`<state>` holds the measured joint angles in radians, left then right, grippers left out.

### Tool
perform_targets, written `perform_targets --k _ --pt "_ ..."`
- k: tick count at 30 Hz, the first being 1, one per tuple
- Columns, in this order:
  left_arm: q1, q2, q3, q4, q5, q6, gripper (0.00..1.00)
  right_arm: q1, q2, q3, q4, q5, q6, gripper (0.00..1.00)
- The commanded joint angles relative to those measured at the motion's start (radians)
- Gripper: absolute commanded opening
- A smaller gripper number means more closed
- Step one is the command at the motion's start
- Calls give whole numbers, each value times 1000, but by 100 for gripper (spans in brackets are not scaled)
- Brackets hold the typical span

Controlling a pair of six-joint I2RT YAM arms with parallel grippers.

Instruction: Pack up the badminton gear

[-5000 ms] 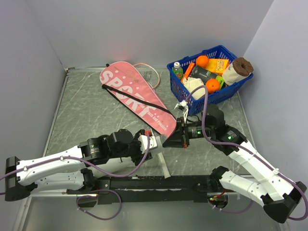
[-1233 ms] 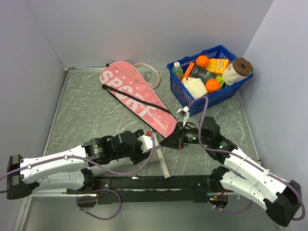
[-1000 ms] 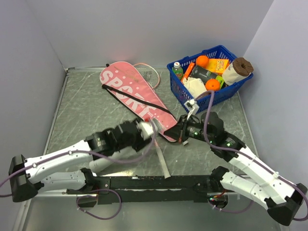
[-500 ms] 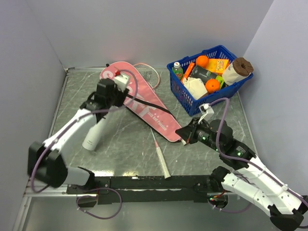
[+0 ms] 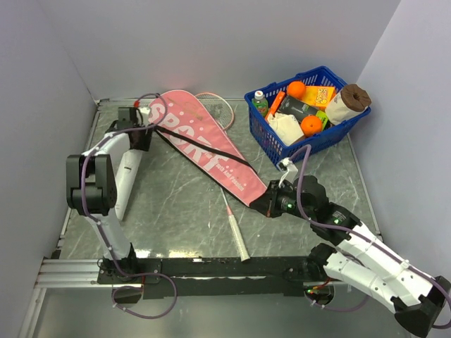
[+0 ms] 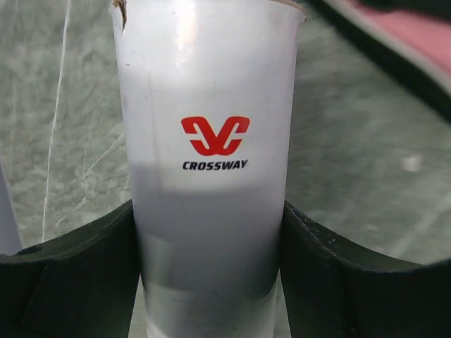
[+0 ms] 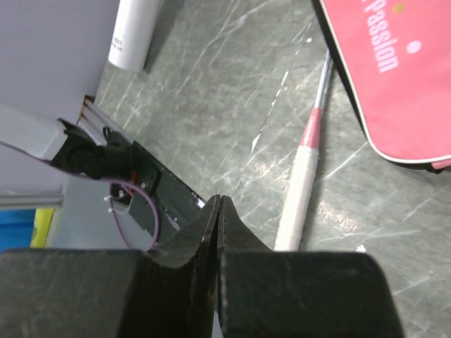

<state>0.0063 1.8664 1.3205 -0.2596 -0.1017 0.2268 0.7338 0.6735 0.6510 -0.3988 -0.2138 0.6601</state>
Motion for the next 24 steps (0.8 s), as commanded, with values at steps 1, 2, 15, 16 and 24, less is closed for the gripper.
perform_targets --k 1,2,15,16,24 --pt "84 30 37 19 92 -53 23 7 14 -19 60 -45 -7 9" --pt "113 31 33 28 112 -55 25 7 15 -24 72 -50 -5 10" --pt "182 30 46 34 220 -90 62 7 66 -48 121 -101 -1 25" --pt "182 27 43 37 220 -90 65 7 67 -48 124 -105 3 25" --pt "182 -29 36 48 197 -102 97 7 55 -63 129 -113 15 28"
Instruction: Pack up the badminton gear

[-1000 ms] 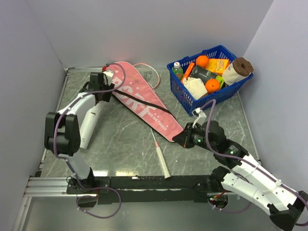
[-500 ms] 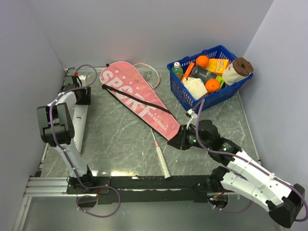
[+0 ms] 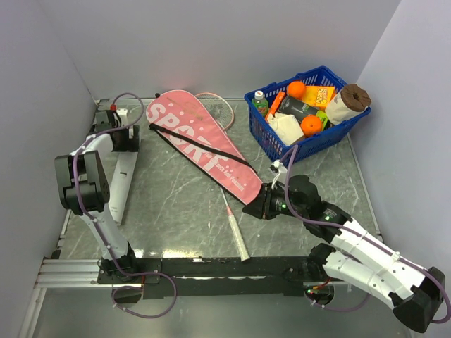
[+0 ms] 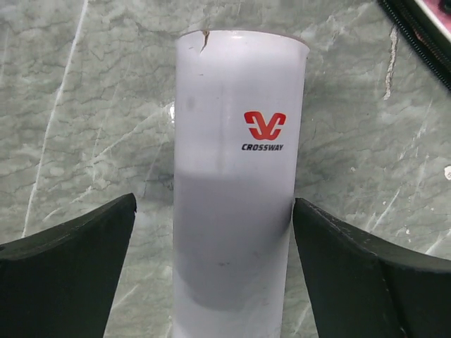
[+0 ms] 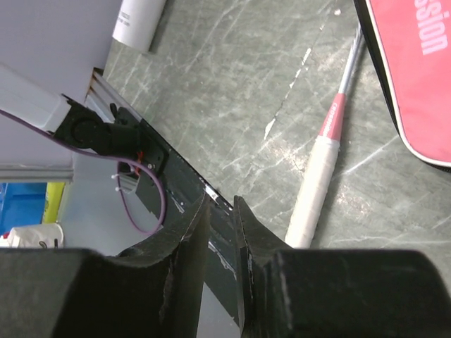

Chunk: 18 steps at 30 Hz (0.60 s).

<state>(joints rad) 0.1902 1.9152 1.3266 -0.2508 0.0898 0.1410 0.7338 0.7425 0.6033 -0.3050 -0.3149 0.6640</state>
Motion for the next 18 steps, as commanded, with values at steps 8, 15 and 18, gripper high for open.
perform_targets --k 8,15,18 --pt "-64 -258 43 36 -47 -57 97 6 -25 -7 20 3 3 29" --pt "-325 -372 40 -65 -147 -108 99 6 -9 -5 23 14 -3 30" --pt "-406 -412 -15 -52 -121 -208 95 7 -8 -2 12 37 -4 30"
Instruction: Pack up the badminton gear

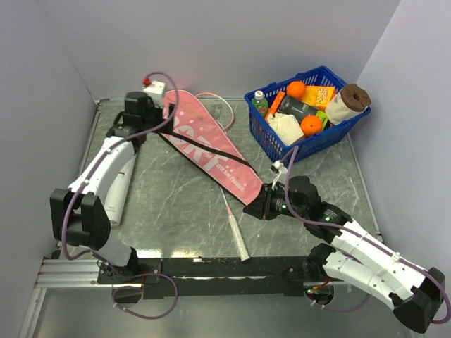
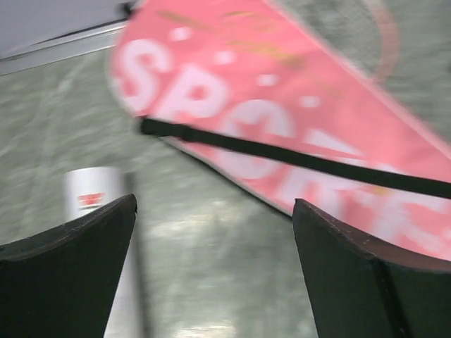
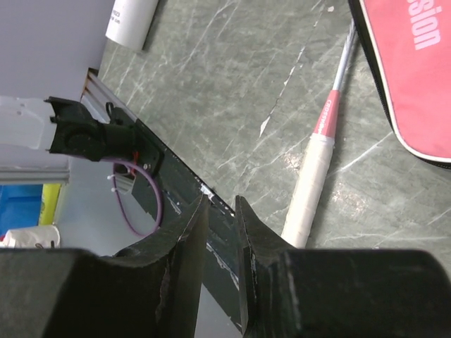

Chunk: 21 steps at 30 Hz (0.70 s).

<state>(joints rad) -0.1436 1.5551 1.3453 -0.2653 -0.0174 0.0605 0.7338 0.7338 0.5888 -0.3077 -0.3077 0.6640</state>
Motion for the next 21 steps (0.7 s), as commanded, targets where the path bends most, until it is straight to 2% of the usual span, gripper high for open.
perform_targets --k 1,6,8,10,16,19,21 --pt "-103 -67 -60 15 5 -154 95 7 -1 13 6 36 -4 30" --pt "-157 -136 -233 193 140 -382 99 7 -17 17 -33 88 -15 31" --pt "-169 -154 -299 296 207 -476 97 7 -25 20 -62 101 -24 31" --pt "-182 -161 -319 317 227 -525 96 7 -33 22 -88 136 -40 31" --pt "-275 -210 -376 294 154 -542 96 6 -39 3 -111 212 -57 37" --pt "-275 -221 -465 382 212 -617 96 6 -13 -1 -102 220 -60 38" --pt "-272 -216 -517 420 197 -672 96 4 1 0 -99 220 -61 38"
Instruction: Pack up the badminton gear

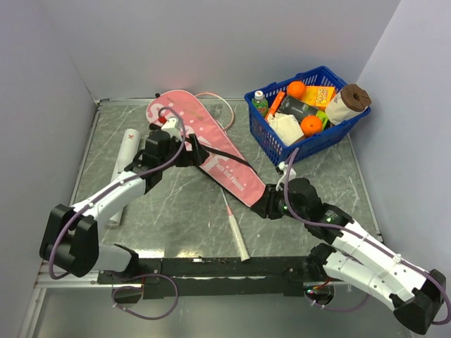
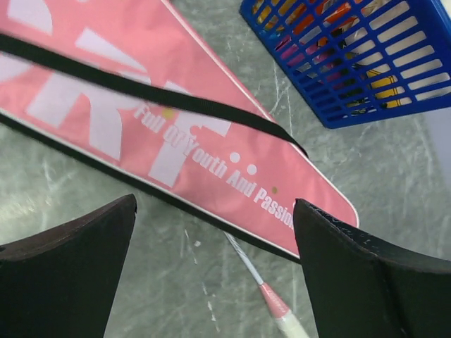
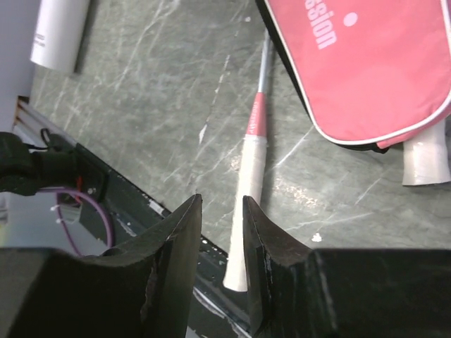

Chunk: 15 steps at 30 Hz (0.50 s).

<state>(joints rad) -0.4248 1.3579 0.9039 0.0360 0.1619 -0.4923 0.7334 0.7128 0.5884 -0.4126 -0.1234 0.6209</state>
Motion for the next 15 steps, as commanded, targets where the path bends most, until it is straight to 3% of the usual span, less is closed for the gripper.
perform_targets --k 1,9,15 --pt "8 -7 -83 119 15 -123 96 3 36 -2 11 30 -16 38" --pt "8 3 -201 277 79 -224 99 3 63 -24 21 39 -12 38" --pt "9 90 -253 392 106 -348 91 3 88 -36 31 38 -3 38"
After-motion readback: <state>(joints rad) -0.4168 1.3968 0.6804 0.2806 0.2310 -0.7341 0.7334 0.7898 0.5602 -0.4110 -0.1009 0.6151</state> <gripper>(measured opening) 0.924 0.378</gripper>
